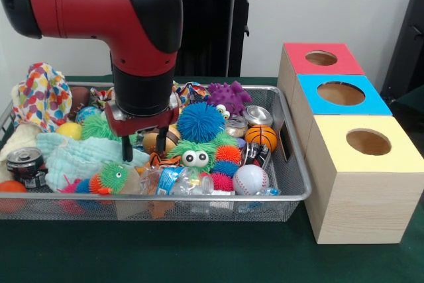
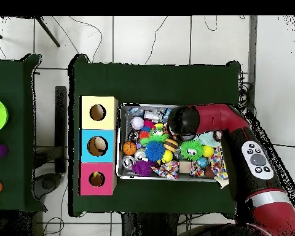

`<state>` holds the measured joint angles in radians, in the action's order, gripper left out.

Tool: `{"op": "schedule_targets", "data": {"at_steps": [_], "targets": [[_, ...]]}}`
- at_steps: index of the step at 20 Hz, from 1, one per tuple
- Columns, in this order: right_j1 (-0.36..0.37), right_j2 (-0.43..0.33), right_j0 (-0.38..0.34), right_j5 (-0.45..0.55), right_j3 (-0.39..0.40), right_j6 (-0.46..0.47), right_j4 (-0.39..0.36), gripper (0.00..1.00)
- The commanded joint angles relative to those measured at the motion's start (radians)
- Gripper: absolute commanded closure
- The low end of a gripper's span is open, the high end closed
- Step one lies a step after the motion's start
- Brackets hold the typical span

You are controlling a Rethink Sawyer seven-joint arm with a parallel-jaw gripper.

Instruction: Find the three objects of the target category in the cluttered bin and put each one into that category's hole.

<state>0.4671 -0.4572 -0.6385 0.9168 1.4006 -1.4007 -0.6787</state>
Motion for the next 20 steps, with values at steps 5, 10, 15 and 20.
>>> {"op": "schedule_targets", "data": {"at_steps": [5, 10, 15, 20], "targets": [[-0.041, -0.022, -0.050, 0.059, 0.106, 0.108, 0.070, 0.00], [-0.048, -0.032, -0.058, 0.054, 0.118, 0.120, 0.090, 0.00], [-0.048, -0.039, -0.066, 0.036, 0.139, 0.120, 0.102, 0.00], [-0.045, -0.042, -0.073, 0.026, 0.158, 0.112, 0.112, 0.00]]}}
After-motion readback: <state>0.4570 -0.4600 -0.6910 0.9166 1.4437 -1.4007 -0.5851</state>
